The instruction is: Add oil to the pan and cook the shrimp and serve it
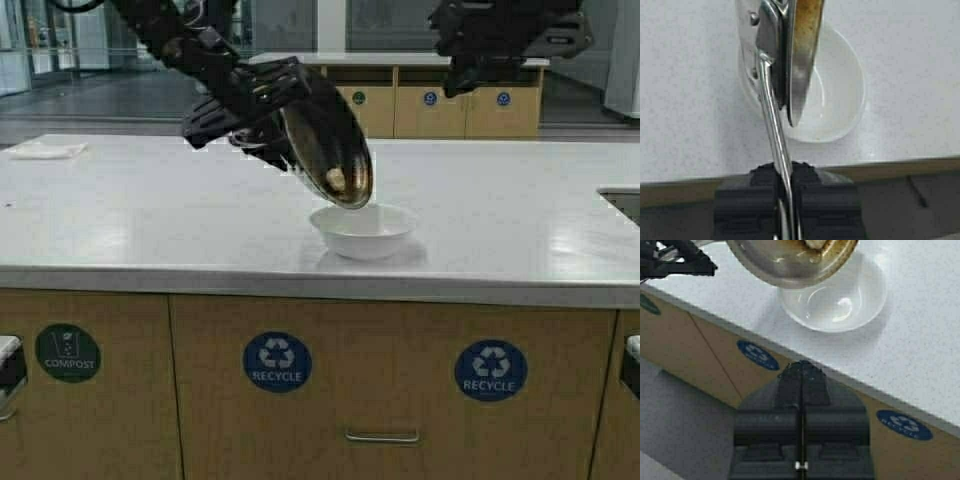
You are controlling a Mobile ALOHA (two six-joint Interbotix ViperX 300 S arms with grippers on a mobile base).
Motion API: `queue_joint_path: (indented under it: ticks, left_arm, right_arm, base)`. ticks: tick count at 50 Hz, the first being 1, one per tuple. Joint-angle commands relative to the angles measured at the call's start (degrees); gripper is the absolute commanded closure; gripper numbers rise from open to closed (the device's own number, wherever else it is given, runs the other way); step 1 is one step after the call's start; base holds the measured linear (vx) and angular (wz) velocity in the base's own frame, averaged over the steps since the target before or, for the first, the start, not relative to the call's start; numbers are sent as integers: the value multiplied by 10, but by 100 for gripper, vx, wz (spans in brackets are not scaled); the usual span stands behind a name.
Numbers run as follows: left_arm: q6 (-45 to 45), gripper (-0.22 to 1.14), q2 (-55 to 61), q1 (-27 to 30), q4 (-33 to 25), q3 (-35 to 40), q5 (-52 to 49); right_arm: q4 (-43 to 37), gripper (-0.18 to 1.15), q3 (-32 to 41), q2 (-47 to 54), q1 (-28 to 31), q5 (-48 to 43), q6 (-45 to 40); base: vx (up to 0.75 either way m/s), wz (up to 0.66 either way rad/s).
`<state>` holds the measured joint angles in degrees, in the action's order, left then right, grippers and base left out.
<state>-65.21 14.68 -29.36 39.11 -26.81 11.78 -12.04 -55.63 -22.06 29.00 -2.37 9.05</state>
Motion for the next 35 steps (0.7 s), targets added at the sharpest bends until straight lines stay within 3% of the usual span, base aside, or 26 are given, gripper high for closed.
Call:
queue_joint_path:
  ticks: [1, 35]
  left_arm:
    - [48, 88, -12, -21, 1, 45, -26]
    - [147, 88, -1, -31, -3, 79, -70]
  right_arm:
    - [0, 91, 9, -4, 1, -7, 0]
    - [-1, 91, 7, -4, 1, -7, 0]
  base:
    - [0, 0]
    - [0, 0]
